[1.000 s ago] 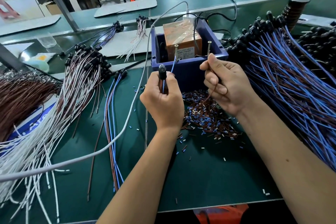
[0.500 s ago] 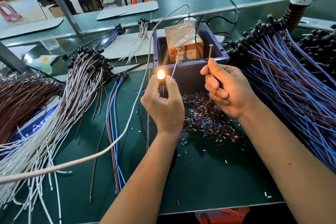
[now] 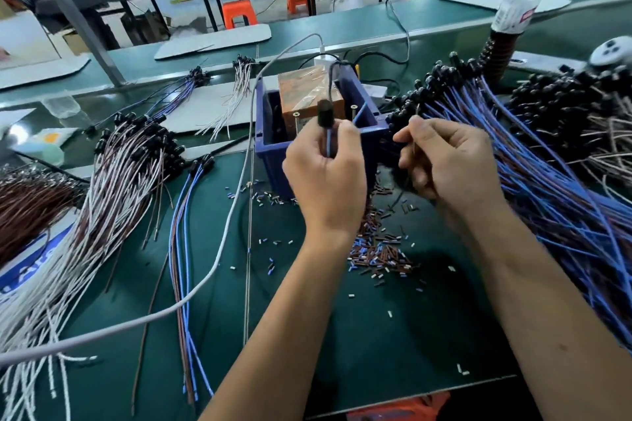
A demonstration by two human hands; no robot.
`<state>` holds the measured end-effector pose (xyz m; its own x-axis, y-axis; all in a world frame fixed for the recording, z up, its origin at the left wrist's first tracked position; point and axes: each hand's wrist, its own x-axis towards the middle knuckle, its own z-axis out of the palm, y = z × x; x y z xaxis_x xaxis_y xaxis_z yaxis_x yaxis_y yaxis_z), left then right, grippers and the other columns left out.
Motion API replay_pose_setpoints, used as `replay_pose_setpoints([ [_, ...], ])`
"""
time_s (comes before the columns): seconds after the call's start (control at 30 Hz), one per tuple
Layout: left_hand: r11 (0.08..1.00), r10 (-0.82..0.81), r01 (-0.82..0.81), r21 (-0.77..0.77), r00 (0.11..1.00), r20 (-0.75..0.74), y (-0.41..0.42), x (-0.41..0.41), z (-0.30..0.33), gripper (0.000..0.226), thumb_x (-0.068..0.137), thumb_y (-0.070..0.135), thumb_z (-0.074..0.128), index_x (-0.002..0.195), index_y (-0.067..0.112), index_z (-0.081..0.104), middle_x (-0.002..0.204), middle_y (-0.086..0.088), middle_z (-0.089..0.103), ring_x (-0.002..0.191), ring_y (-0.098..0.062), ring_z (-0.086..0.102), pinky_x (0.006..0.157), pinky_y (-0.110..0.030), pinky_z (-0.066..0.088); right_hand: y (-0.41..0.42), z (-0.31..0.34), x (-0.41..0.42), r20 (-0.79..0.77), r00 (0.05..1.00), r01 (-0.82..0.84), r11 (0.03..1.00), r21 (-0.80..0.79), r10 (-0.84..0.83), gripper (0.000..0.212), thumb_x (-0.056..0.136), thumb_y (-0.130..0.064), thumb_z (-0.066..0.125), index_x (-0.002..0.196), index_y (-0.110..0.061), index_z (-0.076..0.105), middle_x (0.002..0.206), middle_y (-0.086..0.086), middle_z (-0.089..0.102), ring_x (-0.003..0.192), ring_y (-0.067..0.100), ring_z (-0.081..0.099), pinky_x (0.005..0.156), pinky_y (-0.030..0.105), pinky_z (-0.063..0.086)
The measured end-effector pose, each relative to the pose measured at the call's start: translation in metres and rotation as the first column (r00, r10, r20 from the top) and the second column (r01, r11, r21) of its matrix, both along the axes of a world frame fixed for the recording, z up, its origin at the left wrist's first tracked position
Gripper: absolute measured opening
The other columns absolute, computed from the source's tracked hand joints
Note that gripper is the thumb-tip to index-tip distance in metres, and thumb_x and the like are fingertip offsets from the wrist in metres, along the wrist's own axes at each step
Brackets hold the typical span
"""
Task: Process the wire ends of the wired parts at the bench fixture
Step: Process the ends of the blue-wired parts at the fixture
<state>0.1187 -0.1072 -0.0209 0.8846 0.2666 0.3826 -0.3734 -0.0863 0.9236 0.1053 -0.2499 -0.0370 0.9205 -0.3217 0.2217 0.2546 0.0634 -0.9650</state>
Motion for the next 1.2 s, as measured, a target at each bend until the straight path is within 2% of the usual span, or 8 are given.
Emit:
replay_pose_setpoints([
  [0.2, 0.885, -0.330, 0.378, 0.273, 0.922, -0.204, -0.075, 0.003, 0.057, 0.035, 0.101, 0.035, 0.060, 0.079, 0.012, 0.077, 0.060, 0.006, 0.070, 0.054, -0.011, 0.057, 0.060, -0.032, 0.050, -0.091, 0.038, -0.036, 0.136, 0.673, 0.689, 0.550, -0.473, -0.727, 0.066, 0.087, -0.043, 0.062, 0.147, -0.018, 0.051, 0.120, 0.006, 0.067, 0.098, 0.025, 0.071, 0.086, 0.044, 0.059],
  [0.3, 0.931, -0.278, 0.288, 0.226, 0.958, -0.076, -0.107, 0.000, 0.076, 0.035, 0.104, 0.039, 0.058, 0.087, 0.017, 0.078, 0.055, 0.014, 0.062, 0.049, -0.003, 0.051, 0.052, -0.022, 0.042, -0.106, 0.051, -0.053, 0.393, 0.614, 0.747, 0.343, -0.570, -0.685, 0.066, 0.094, -0.048, 0.055, 0.153, -0.021, 0.042, 0.133, 0.009, 0.057, 0.118, 0.028, 0.059, 0.104, 0.048, 0.048],
  [0.53, 0.628, -0.730, 0.528, -0.571, 0.655, -0.197, -0.154, 0.009, 0.107, 0.051, 0.110, 0.040, 0.042, 0.089, 0.004, 0.072, 0.065, 0.000, 0.048, 0.044, -0.008, 0.034, 0.044, -0.021, 0.032, -0.092, 0.058, -0.072, 0.151, 0.976, 0.217, 0.814, -0.539, -0.160, 0.018, 0.106, -0.033, 0.055, 0.117, -0.024, 0.067, 0.081, -0.005, 0.076, 0.073, 0.013, 0.074, 0.081, 0.043, 0.060],
  [0.67, 0.534, -0.727, 0.473, -0.701, 0.680, -0.095, -0.156, 0.020, 0.111, 0.047, 0.113, 0.030, 0.035, 0.111, -0.005, 0.066, 0.068, -0.003, 0.047, 0.043, -0.007, 0.035, 0.037, -0.019, 0.029, -0.116, 0.069, -0.091, 0.284, 0.908, 0.419, 0.625, -0.659, -0.309, 0.012, 0.099, -0.030, 0.066, 0.090, -0.023, 0.072, 0.061, -0.013, 0.066, 0.053, 0.008, 0.058, 0.056, 0.027, 0.048],
  [0.8, 0.963, -0.258, 0.259, 0.078, 0.966, -0.016, -0.153, 0.042, 0.094, 0.048, 0.110, 0.036, 0.046, 0.070, 0.017, 0.065, 0.060, 0.009, 0.055, 0.040, 0.005, 0.049, 0.049, -0.013, 0.042, -0.133, 0.073, -0.098, 0.366, 0.832, 0.530, 0.404, -0.746, -0.416, 0.017, 0.096, -0.038, 0.062, 0.099, -0.022, 0.067, 0.073, -0.007, 0.071, 0.065, 0.014, 0.063, 0.065, 0.030, 0.047],
  [0.93, 0.608, -0.083, 0.086, 0.789, 0.996, -0.045, -0.149, 0.063, 0.063, 0.053, 0.100, 0.060, 0.055, 0.069, 0.016, 0.056, 0.063, 0.005, 0.057, 0.055, -0.004, 0.060, 0.049, -0.020, 0.039, -0.132, 0.036, -0.085, 0.176, 0.843, 0.335, 0.241, -0.911, -0.508, 0.014, 0.094, -0.032, 0.073, 0.090, -0.019, 0.074, 0.080, 0.007, 0.073, 0.076, 0.031, 0.067, 0.067, 0.032, 0.042],
  [1.03, 0.427, -0.029, 0.078, 0.901, 0.997, -0.073, -0.148, 0.061, 0.035, 0.063, 0.093, 0.071, 0.055, 0.072, 0.011, 0.058, 0.066, -0.003, 0.056, 0.062, -0.025, 0.056, 0.048, -0.031, 0.033, -0.128, 0.009, -0.080, 0.005, 0.856, 0.189, 0.304, -0.934, -0.517, 0.014, 0.093, -0.029, 0.076, 0.092, -0.016, 0.077, 0.088, 0.009, 0.067, 0.083, 0.029, 0.061, 0.072, 0.032, 0.040],
  [1.2, 0.739, -0.172, 0.062, 0.671, 0.980, 0.098, -0.123, 0.028, 0.014, 0.064, 0.101, 0.051, 0.056, 0.051, 0.020, 0.033, 0.043, 0.007, 0.033, 0.040, -0.011, 0.029, 0.044, -0.030, 0.020, -0.123, 0.016, -0.074, 0.124, 0.796, 0.337, 0.264, -0.904, -0.593, 0.015, 0.087, -0.027, 0.083, 0.097, -0.017, 0.078, 0.084, 0.005, 0.064, 0.076, 0.023, 0.056, 0.072, 0.030, 0.044],
])
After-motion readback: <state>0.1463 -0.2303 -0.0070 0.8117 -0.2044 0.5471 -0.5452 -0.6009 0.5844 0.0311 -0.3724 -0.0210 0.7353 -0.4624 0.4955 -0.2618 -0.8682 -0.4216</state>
